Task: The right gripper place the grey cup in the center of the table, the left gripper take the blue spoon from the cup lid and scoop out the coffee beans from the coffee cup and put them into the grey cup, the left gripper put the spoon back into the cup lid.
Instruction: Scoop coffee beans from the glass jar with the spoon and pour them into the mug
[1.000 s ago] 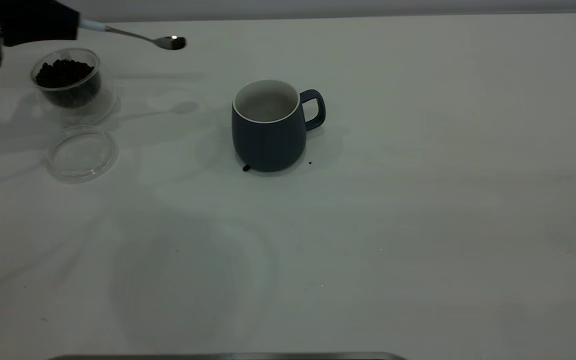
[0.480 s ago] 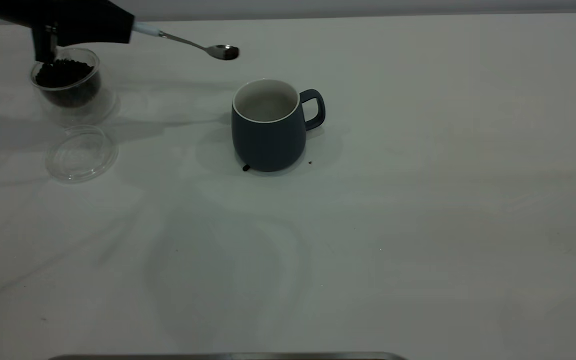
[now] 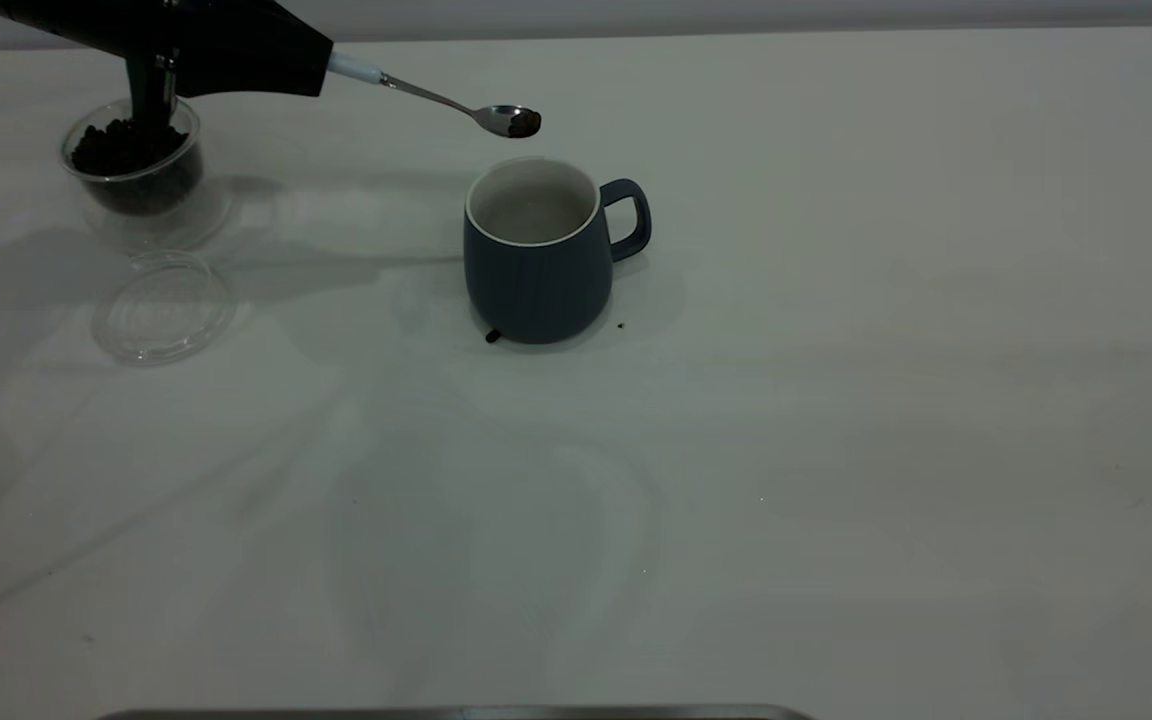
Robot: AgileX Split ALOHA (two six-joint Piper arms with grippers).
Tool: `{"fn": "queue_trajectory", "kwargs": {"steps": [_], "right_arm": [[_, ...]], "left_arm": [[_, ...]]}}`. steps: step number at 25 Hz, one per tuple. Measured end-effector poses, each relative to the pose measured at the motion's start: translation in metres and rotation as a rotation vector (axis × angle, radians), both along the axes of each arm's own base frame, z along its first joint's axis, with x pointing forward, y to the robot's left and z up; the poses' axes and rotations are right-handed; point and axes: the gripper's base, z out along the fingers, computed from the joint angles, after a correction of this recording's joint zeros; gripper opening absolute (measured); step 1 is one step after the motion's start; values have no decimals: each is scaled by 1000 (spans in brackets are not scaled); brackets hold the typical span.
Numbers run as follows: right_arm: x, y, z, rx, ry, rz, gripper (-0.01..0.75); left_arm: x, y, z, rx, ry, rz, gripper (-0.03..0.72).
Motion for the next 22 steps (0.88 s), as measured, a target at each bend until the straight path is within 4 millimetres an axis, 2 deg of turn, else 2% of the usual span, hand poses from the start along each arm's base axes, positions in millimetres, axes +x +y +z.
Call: {"fn": "queue_trajectory", "kwargs": {"steps": [11, 18, 22], "right_arm": [[0, 0, 0, 1, 0, 0, 461], [0, 0, 0, 0, 0, 0, 461], [0, 0, 0, 0, 0, 0, 461]], "left_arm": [[-1, -2, -1, 15, -106, -66, 133], [-3, -17, -1, 22, -208, -159, 133], [-3, -18, -1, 24, -280, -195, 133]]}}
